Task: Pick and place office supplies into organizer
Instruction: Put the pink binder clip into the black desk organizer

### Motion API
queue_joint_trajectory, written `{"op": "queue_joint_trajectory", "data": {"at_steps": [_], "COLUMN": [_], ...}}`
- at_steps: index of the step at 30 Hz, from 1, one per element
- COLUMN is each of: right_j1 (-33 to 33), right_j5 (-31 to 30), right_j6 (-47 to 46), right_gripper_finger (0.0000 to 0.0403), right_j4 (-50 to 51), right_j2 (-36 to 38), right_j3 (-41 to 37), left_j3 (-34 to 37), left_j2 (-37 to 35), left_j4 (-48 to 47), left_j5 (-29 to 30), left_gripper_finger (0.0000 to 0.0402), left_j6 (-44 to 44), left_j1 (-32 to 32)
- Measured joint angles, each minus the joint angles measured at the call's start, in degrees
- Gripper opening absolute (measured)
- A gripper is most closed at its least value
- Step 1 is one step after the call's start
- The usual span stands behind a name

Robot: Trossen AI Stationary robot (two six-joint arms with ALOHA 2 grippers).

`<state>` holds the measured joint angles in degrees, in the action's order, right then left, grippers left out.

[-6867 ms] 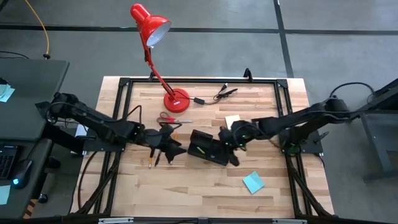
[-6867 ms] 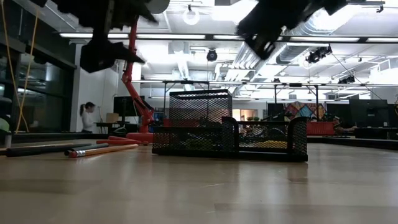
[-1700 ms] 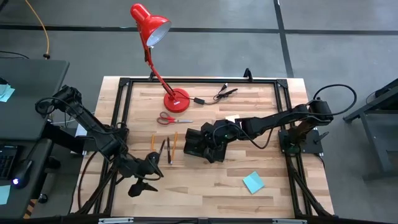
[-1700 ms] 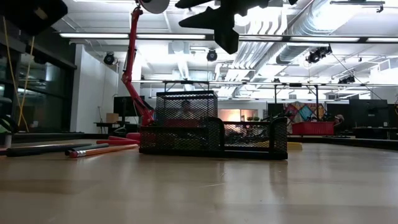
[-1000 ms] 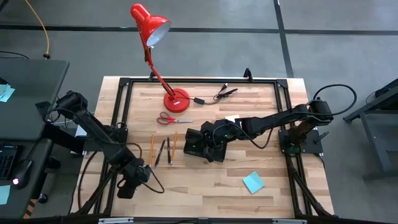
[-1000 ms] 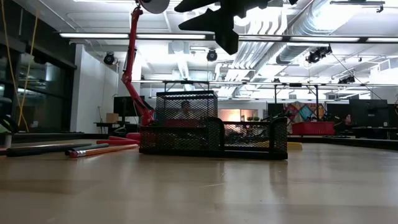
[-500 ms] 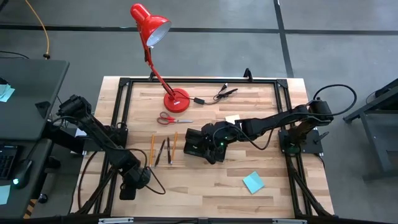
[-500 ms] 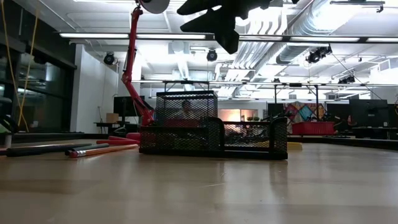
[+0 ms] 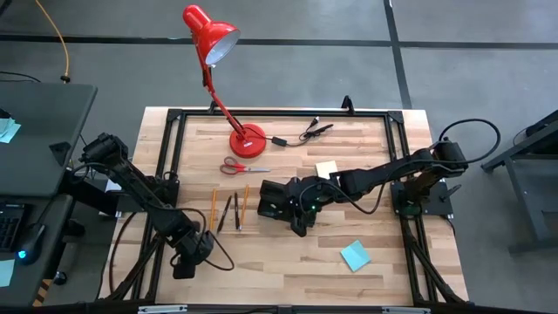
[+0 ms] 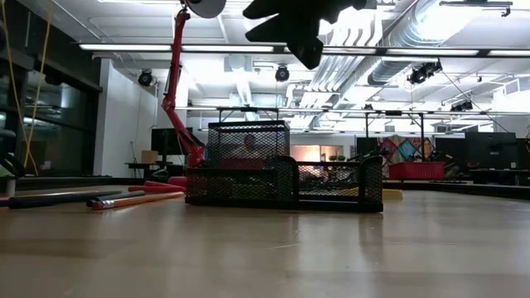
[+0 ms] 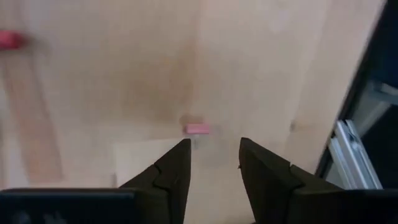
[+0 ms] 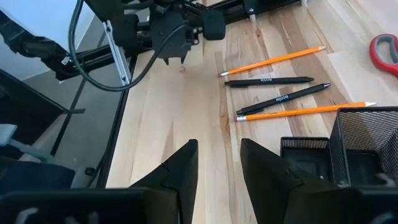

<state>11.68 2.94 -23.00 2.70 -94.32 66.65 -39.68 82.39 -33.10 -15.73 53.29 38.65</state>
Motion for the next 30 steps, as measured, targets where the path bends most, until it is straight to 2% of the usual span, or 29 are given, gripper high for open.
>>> {"op": "queue_joint_trajectory", "data": {"at_steps": [9,16,21,30], "right_j1": [0.0,0.0,0.0,0.0], "right_j5": [-0.4,-1.5,-3.2,-3.9], "right_j6": [0.6,1.0,1.5,1.5], "right_gripper_finger": [0.0116,0.0116,0.0116,0.0116], "right_j4": [0.1,0.3,0.8,1.0], "right_j2": [0.0,0.0,0.0,0.0], "right_j3": [0.0,0.0,0.0,0.0], "left_j3": [0.0,0.0,0.0,0.0], "left_j2": [0.0,0.0,0.3,3.0], "left_j4": [0.1,-0.4,0.1,2.8], "left_j5": [0.6,5.5,8.0,5.9], "left_gripper_finger": [0.0184,0.0223,0.0231,0.0226], "left_j6": [1.8,10.2,11.9,11.6], "left_j1": [0.9,4.0,4.1,4.1]}}
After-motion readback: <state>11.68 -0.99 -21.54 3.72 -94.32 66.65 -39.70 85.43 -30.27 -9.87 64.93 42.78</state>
